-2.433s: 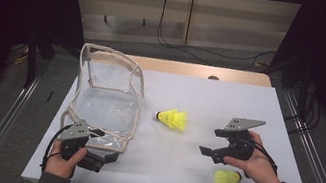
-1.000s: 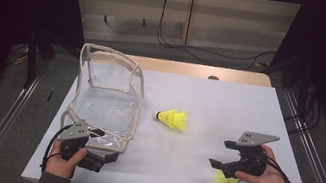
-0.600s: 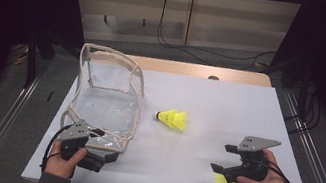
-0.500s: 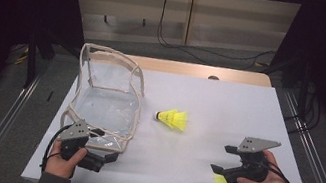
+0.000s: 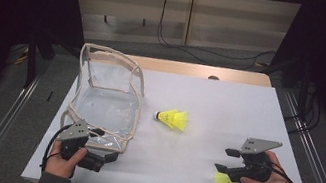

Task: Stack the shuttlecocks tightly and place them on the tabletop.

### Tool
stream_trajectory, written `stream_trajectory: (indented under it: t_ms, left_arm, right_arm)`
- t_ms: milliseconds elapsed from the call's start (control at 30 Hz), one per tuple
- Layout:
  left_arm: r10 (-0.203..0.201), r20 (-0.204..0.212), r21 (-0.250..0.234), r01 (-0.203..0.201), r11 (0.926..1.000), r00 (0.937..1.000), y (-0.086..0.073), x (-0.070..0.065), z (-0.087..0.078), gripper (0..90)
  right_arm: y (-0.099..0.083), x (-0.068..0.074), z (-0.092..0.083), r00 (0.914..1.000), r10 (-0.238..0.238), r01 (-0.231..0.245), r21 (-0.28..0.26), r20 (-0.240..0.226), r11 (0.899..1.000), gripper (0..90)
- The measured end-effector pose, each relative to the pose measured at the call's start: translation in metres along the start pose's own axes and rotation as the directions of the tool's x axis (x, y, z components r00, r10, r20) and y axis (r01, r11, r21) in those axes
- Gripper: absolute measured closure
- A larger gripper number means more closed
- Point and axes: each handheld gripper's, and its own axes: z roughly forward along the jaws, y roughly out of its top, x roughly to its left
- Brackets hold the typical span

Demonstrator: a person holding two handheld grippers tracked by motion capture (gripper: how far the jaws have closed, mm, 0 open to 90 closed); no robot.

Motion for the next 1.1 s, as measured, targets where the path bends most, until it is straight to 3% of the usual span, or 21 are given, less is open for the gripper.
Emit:
stream_trajectory:
  t_ms: [267, 333, 400, 433, 533, 667, 867, 1100]
  left_arm:
    - [-0.004, 0.000, -0.004, 0.004, 1.0000, 1.0000, 0.0000, 0.0000, 0.0001, 3.1]
    - [-0.004, 0.000, -0.005, 0.004, 1.0000, 1.0000, -0.0001, 0.0000, 0.0002, 3.1]
    - [-0.003, 0.000, -0.003, 0.003, 1.0000, 1.0000, 0.0000, 0.0003, 0.0000, 3.1]
    - [-0.002, -0.001, -0.001, 0.002, 1.0000, 1.0000, 0.0001, 0.0003, -0.0001, 3.1]
    - [-0.005, -0.001, -0.005, 0.005, 1.0000, 1.0000, 0.0000, 0.0001, 0.0002, 3.1]
    - [-0.003, -0.001, -0.002, 0.003, 1.0000, 1.0000, 0.0000, 0.0003, -0.0001, 3.1]
    - [-0.002, 0.000, 0.001, 0.002, 1.0000, 1.0000, 0.0000, 0.0006, -0.0005, 3.1]
    - [0.001, -0.003, -0.001, -0.001, 1.0000, 1.0000, 0.0001, 0.0005, -0.0005, 3.2]
  right_arm:
    - [-0.0011, -0.0043, 0.0005, 0.9998, -0.019, 0.020, 0.031, -0.005, 0.999, 53.2]
    - [-0.0018, -0.0048, 0.0008, 0.9997, -0.024, 0.024, 0.043, -0.005, 0.999, 62.2]
    - [-0.0026, -0.0056, 0.0012, 0.9995, -0.025, 0.026, 0.051, -0.019, 0.998, 65.9]
    - [-0.0030, -0.0058, 0.0015, 0.9994, -0.027, 0.028, 0.051, -0.023, 0.998, 72.7]
    - [-0.0037, -0.0066, 0.0022, 0.9988, -0.023, 0.026, 0.058, -0.044, 0.998, 82.1]
    - [-0.0044, -0.0075, 0.0036, 0.9974, -0.022, 0.027, 0.069, -0.069, 0.997, 86.8]
    - [-0.0041, -0.0079, 0.0053, 0.9962, -0.009, 0.015, 0.077, -0.087, 0.997, 90.0]
    - [0.0055, -0.0024, 0.0000, 0.9973, -0.015, 0.018, 0.033, -0.072, 0.999, 72.9]
